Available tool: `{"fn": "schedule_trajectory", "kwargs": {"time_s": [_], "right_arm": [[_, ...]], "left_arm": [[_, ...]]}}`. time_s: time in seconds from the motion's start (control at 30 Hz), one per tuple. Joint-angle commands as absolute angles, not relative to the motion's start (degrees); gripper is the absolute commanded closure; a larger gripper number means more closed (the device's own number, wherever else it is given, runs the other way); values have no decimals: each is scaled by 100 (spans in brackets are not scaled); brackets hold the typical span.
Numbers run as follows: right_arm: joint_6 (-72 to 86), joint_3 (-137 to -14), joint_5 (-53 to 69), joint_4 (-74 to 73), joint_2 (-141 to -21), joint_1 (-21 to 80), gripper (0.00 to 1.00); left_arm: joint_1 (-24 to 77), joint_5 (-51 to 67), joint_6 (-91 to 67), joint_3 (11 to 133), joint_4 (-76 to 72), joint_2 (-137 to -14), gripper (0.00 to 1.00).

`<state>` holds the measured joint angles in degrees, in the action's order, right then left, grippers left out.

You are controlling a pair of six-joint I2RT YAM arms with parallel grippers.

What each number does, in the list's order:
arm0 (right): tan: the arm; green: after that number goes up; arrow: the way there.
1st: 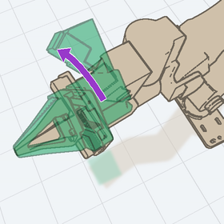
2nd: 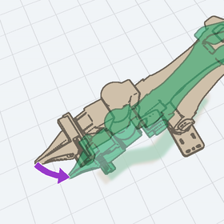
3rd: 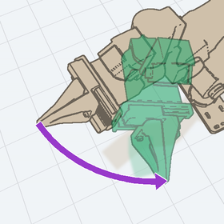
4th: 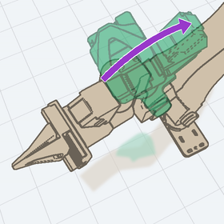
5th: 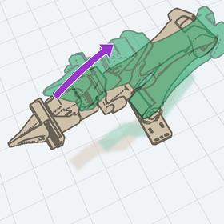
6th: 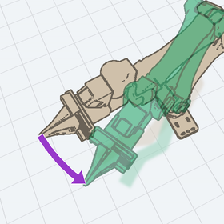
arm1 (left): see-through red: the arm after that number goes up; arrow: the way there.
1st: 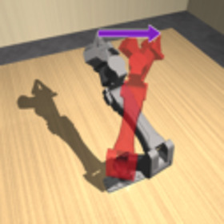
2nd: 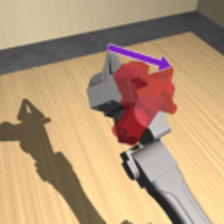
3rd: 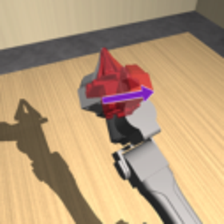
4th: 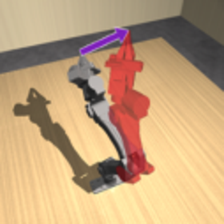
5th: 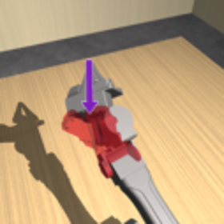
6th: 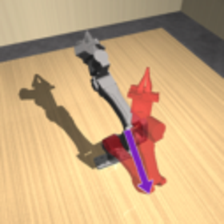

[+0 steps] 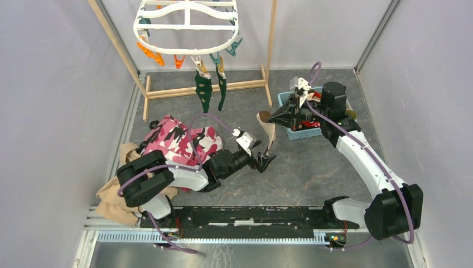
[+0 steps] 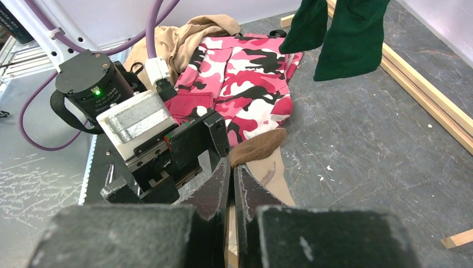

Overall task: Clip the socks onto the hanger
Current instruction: Pick up the sock from the bin.

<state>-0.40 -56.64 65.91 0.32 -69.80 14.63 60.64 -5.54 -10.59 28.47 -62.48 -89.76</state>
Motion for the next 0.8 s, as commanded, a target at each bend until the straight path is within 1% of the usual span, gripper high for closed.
{"fn": "schedule_trajectory", "kwargs": {"time_s": [0.0,0.07,0.13,0.23,0.33,0.37,0.4,0.43,0.5,0.57,0.63,0.67,0.77], "right_arm": [[-189,-5704,6627,85,-7004,1512,94],[-210,-5695,6627,70,-7014,1511,94],[-260,-5695,6626,31,-7022,1518,94],[-329,-5695,6606,10,-7034,1520,94],[-389,-5708,6585,-108,-7034,1520,94],[-431,-5713,6571,-177,-7023,1523,94],[-503,-5732,6546,-241,-7022,1526,94],[-569,-5751,6512,-314,-7022,1519,94],[-749,-5793,6332,-480,-7023,1513,94],[-875,-5851,6033,-630,-7033,1520,92],[-1003,-5853,5681,-731,-7047,1513,82],[-1078,-5852,5522,-774,-7052,1516,75],[-1360,-5910,5332,-952,-7100,1512,59]], "left_arm": [[6102,-1203,-1215,3160,-6699,-9233,10],[6102,-1375,-1224,3224,-6697,-9322,13],[6105,-1437,-1214,3274,-6698,-9383,20],[6105,-1416,-1210,3344,-6693,-9458,33],[6100,-1320,-1227,3383,-6652,-9507,51],[6100,-1261,-1217,3377,-6639,-9497,62],[6106,-1143,-1196,3357,-6628,-9473,67],[6105,-1034,-1179,3323,-6604,-9434,81],[6087,-880,-1291,3251,-6482,-9285,96],[6071,-788,-1580,3142,-6260,-9056,98],[5978,-645,-2083,2951,-6167,-8687,98],[5842,-497,-2441,2842,-6174,-8549,98],[5294,222,-3949,2493,-6296,-8189,98]]}}
